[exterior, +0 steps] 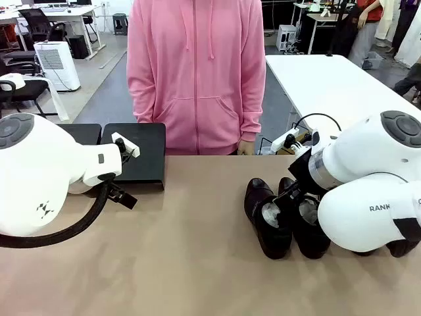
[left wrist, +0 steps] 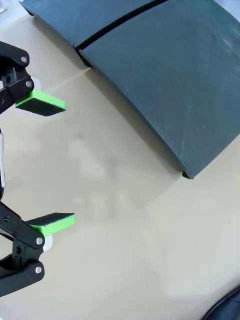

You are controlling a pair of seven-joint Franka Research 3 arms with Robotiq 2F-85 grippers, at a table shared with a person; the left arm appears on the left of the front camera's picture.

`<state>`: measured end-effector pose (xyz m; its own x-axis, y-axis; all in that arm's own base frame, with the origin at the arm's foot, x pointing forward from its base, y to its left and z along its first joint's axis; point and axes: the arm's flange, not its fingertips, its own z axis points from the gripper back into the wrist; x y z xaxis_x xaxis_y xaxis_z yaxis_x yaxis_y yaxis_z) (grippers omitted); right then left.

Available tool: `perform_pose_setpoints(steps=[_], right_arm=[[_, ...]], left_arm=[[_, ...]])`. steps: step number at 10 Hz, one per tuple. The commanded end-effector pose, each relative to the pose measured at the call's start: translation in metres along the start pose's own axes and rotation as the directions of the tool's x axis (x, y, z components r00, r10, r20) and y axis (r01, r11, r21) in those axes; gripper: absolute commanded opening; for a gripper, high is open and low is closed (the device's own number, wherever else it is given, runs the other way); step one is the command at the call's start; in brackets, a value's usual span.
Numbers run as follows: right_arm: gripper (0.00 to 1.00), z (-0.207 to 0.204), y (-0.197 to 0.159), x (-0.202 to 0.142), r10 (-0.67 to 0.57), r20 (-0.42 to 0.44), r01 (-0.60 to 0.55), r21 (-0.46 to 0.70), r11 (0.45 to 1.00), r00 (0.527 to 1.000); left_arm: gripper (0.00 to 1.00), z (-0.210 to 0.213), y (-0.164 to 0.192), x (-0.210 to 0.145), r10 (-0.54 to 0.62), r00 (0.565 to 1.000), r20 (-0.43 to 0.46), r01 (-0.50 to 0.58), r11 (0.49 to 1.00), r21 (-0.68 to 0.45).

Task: Organize the shoes by placing them on the stand.
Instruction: Pick up one Shoe and place it in the middle of the table.

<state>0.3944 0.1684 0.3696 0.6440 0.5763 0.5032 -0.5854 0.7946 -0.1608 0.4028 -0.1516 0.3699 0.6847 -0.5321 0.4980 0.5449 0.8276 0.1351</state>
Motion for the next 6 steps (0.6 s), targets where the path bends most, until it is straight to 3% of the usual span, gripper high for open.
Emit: perform_pose_setpoints(steps=[1, 6], right_arm=[[1.00, 0.0000, 0.0000, 0.0000, 0.000, 0.000, 0.000, 0.000, 1.000, 1.000], [1.00, 0.0000, 0.0000, 0.0000, 0.000, 0.000, 0.000, 0.000, 1.000, 1.000]], left_arm=[[1.00, 0.0002, 0.0000, 0.0001, 0.000, 1.000, 0.001, 0.000, 1.000, 0.000], [1.00, 0.0002, 0.0000, 0.0001, 0.000, 1.000, 0.001, 0.000, 1.000, 0.000]])
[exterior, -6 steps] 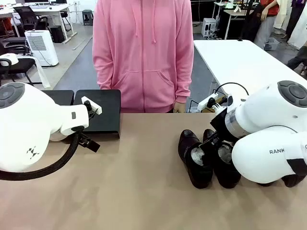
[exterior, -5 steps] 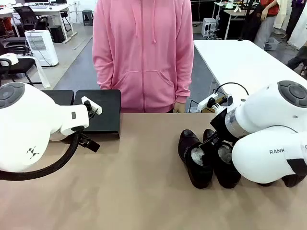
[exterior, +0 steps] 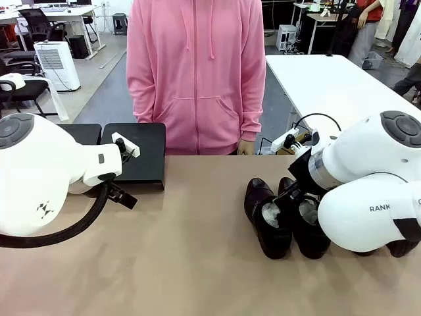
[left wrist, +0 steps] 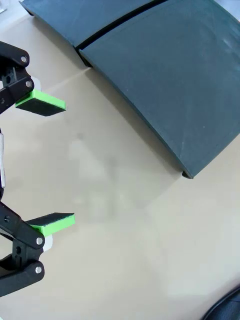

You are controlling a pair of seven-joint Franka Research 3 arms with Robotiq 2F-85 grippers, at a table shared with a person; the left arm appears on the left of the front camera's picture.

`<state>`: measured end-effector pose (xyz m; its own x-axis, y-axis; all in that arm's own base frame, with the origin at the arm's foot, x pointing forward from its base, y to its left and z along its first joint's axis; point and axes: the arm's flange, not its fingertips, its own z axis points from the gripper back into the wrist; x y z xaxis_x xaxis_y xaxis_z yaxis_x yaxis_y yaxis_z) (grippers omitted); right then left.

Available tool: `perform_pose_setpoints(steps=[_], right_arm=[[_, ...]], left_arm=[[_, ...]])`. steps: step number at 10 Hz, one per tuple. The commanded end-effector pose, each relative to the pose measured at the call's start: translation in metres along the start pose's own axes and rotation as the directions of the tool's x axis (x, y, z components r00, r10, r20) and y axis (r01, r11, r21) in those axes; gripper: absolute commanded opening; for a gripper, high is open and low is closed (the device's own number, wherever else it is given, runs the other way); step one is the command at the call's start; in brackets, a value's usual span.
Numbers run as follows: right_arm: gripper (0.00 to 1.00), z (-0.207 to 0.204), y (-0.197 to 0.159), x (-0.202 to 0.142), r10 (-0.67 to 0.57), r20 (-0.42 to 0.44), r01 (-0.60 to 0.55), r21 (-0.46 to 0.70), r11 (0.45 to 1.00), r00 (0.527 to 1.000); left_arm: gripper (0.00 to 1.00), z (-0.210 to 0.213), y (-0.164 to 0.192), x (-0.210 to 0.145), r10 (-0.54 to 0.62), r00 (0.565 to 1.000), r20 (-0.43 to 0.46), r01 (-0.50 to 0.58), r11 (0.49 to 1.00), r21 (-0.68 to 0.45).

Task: Organize the shoes by placing them on the stand.
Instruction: Pick up one Shoe and place it in the middle of the table.

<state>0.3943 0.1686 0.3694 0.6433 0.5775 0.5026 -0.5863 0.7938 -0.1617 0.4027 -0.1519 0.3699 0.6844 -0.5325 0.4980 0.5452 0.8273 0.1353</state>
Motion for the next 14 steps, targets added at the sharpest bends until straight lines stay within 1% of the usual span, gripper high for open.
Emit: perform_pose_setpoints(steps=[1, 7, 8, 9, 11, 12, 13, 14], right_arm=[[1.00, 0.000, 0.000, 0.000, -0.001, 0.001, 0.001, 0.000, 1.000, 1.000], [1.00, 0.000, 0.000, 0.000, 0.000, 0.000, 0.000, 0.000, 1.000, 1.000], [1.00, 0.015, -0.009, 0.000, -0.032, 0.015, 0.032, 0.004, 0.999, 0.999], [1.00, 0.036, -0.028, -0.001, -0.076, 0.055, 0.074, 0.044, 0.996, 0.996], [1.00, 0.073, -0.064, -0.009, -0.160, 0.127, 0.143, 0.133, 0.981, 0.979], [1.00, 0.089, -0.085, -0.017, -0.198, 0.156, 0.169, 0.182, 0.969, 0.968], [1.00, 0.102, -0.109, -0.028, -0.240, 0.169, 0.206, 0.197, 0.959, 0.956], [1.00, 0.118, -0.137, -0.043, -0.280, 0.180, 0.236, 0.232, 0.944, 0.943]], left_arm=[[1.00, 0.000, 0.000, 0.000, 0.000, 1.000, 0.000, 0.000, 1.000, 0.000], [1.00, 0.000, 0.000, 0.000, 0.000, 1.000, 0.000, 0.000, 1.000, 0.000], [1.00, 0.016, 0.001, 0.001, -0.028, 0.999, 0.034, 0.026, 0.999, 0.040], [1.00, 0.041, 0.007, 0.005, -0.049, 0.997, 0.062, 0.045, 0.997, 0.061], [1.00, 0.081, 0.026, 0.009, -0.036, 0.994, 0.106, 0.035, 0.999, 0.010], [1.00, 0.101, 0.038, 0.010, -0.020, 0.991, 0.130, 0.025, 0.999, -0.038], [1.00, 0.121, 0.052, 0.008, 0.004, 0.987, 0.160, 0.008, 0.998, -0.070], [1.00, 0.141, 0.068, 0.004, 0.036, 0.981, 0.192, -0.011, 0.991, -0.131]])
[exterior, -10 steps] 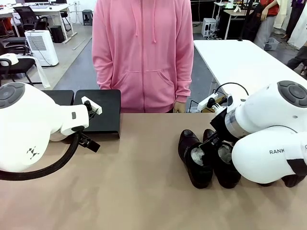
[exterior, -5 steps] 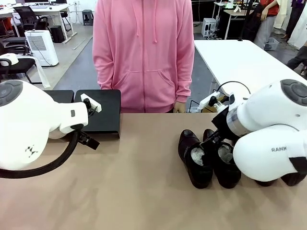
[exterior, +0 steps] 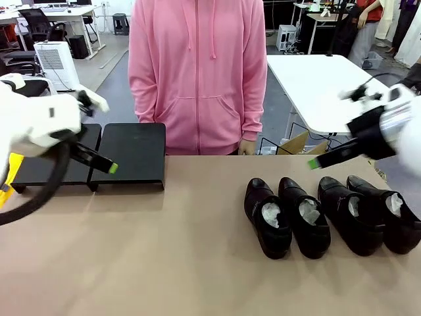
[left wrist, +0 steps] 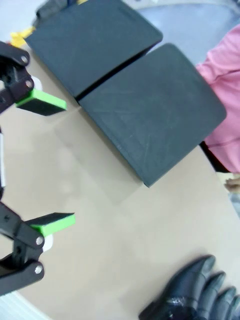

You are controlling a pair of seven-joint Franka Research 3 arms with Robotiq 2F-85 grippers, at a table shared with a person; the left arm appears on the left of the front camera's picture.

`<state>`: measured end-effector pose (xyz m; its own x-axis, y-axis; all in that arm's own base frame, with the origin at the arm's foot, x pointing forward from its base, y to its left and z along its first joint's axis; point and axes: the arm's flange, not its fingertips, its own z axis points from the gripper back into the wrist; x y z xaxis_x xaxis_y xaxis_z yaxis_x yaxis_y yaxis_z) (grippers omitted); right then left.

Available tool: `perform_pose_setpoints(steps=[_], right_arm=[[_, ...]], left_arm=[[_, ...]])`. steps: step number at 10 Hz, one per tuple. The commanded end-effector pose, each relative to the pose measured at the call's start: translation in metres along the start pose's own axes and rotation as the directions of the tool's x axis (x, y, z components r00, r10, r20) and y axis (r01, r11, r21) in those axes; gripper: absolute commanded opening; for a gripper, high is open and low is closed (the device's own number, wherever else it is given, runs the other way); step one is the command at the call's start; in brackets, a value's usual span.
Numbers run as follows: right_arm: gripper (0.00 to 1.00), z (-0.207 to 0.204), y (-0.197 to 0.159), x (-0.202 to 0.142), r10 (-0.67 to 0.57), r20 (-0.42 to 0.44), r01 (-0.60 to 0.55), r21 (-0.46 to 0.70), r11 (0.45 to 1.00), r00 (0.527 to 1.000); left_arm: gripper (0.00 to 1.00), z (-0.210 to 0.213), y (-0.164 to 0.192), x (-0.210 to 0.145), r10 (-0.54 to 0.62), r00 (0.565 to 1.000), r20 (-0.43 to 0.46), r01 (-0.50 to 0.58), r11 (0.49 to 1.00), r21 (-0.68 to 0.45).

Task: Organize the shoes by placing them on the stand.
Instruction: Pick up one Shoe and place it in the middle of the table.

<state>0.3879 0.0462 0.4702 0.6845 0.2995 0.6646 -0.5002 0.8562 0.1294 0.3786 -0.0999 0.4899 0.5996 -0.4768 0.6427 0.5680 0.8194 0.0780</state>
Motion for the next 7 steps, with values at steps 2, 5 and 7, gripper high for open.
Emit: perform_pose_setpoints(steps=[2, 5, 7], right_arm=[[1.00, 0.060, -0.064, -0.020, -0.001, 0.049, -0.005, 0.125, 0.992, 0.999], [1.00, 0.102, -0.099, -0.042, -0.040, 0.136, 0.017, 0.168, 0.986, 0.990], [1.00, 0.107, -0.110, -0.051, -0.078, 0.159, 0.048, 0.187, 0.981, 0.984]], left_arm=[[1.00, 0.051, 0.040, -0.010, 0.068, 0.994, 0.090, -0.060, 0.995, -0.085], [1.00, 0.083, 0.059, -0.021, 0.122, 0.978, 0.168, -0.095, 0.982, -0.162], [1.00, 0.096, 0.066, -0.029, 0.155, 0.966, 0.207, -0.121, 0.978, -0.169]])
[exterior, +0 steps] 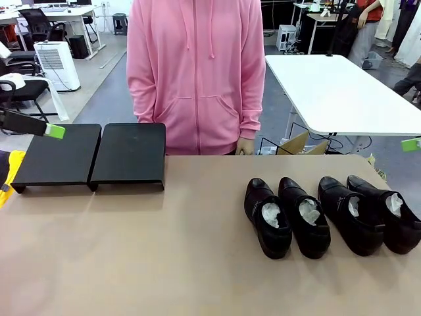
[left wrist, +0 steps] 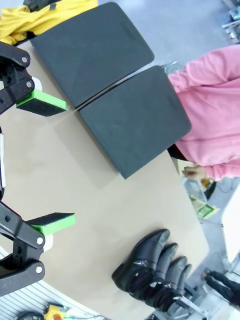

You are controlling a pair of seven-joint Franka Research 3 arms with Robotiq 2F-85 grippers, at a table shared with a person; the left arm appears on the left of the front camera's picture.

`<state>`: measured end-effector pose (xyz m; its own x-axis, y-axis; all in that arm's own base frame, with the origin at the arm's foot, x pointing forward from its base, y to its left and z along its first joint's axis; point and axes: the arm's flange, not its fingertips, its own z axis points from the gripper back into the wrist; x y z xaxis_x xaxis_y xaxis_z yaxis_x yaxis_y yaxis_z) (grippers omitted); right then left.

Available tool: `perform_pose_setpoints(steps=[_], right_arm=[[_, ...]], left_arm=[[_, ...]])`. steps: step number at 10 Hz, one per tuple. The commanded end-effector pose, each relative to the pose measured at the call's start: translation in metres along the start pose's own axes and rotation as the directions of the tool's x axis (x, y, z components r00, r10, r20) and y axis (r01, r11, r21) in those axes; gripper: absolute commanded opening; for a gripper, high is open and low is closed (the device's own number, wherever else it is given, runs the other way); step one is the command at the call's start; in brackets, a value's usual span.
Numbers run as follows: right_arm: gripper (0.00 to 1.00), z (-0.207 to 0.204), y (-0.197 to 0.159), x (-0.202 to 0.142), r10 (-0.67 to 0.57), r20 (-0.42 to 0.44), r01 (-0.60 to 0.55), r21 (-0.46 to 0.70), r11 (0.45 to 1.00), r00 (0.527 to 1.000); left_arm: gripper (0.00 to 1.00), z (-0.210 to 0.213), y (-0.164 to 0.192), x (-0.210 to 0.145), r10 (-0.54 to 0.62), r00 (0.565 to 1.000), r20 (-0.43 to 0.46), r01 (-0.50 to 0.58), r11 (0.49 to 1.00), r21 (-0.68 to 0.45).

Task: Organize the shoes by placing them on the stand.
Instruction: Pick up one Shoe and place it in the middle of the table.

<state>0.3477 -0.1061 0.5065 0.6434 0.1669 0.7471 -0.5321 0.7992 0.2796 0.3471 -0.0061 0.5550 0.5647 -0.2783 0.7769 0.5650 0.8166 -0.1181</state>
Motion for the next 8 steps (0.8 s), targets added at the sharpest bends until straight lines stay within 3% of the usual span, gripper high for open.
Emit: perform_pose_setpoints(steps=[1, 3, 4, 8], right_arm=[[1.00, -0.005, -0.007, -0.004, 0.003, 0.023, -0.004, 0.048, 0.999, 1.000], [1.00, 0.001, -0.003, -0.003, -0.014, 0.010, 0.014, 0.013, 1.000, 1.000], [1.00, 0.001, -0.003, -0.003, -0.014, 0.010, 0.014, 0.013, 1.000, 1.000], [1.00, 0.001, -0.003, -0.003, -0.014, 0.010, 0.014, 0.013, 1.000, 1.000]], left_arm=[[1.00, 0.004, 0.005, -0.010, 0.003, 1.000, 0.025, -0.003, 1.000, -0.019], [1.00, -0.008, 0.006, -0.003, 0.089, 0.996, -0.007, -0.089, 0.995, -0.034], [1.00, 0.005, 0.003, -0.001, 0.017, 1.000, 0.013, -0.017, 1.000, -0.004], [1.00, 0.005, 0.003, -0.001, 0.017, 1.000, 0.013, -0.017, 1.000, -0.004]])
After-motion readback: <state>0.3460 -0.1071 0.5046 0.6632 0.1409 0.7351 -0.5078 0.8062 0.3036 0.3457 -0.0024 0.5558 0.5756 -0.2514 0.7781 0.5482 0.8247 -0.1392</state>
